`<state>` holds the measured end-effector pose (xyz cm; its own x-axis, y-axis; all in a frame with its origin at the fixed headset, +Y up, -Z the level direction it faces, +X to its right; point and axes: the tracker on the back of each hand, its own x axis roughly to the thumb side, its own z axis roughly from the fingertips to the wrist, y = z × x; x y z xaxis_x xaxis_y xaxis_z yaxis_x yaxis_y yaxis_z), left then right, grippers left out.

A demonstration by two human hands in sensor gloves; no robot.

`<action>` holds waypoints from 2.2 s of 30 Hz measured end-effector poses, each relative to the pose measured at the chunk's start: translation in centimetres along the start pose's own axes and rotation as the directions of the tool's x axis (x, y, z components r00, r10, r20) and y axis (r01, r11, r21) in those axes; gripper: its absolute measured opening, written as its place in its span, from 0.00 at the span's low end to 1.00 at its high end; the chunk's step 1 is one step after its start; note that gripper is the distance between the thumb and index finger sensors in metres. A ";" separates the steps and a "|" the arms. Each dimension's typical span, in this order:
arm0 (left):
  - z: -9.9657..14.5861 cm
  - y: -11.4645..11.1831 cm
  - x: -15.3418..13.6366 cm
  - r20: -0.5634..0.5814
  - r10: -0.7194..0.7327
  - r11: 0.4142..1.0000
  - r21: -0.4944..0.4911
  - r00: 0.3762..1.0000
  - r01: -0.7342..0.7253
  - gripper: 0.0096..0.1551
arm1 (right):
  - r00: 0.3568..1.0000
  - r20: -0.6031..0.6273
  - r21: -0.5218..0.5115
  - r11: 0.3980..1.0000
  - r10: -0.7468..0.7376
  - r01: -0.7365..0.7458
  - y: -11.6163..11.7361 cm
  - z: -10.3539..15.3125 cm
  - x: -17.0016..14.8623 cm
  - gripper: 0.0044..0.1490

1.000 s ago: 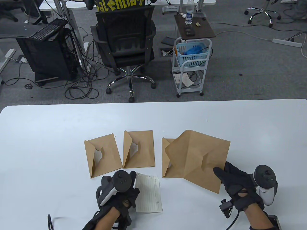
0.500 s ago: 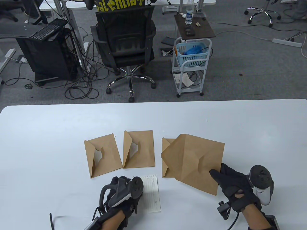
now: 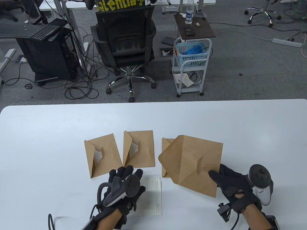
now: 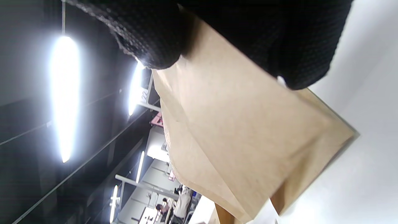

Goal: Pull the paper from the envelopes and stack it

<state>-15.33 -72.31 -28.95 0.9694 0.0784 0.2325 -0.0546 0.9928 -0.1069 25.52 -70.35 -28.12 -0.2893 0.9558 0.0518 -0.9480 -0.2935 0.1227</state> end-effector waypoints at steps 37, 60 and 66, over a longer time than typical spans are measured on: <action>2.8 -0.8 -2.8 0.000 -0.091 0.970 0.224 0.996 0.089 0.47 | 0.865 -0.302 0.263 0.907 0.400 -0.328 4.5 1.9 -4.3 0.59; 2.8 -1.0 -2.2 0.008 -0.100 0.972 0.213 0.995 0.096 0.45 | 0.541 -0.138 0.234 0.559 0.829 -0.796 6.9 0.7 -3.1 0.40; 2.8 -1.0 -2.1 0.008 -0.103 0.973 0.209 0.995 0.099 0.45 | 0.458 -0.111 0.252 0.470 0.882 -0.846 7.4 0.8 -3.0 0.39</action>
<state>-17.97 -73.17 -26.64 0.9680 -0.0236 0.2499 -0.0071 0.9926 0.1215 19.48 -75.38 -26.52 -0.9834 0.1799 0.0216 -0.1680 -0.9498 0.2638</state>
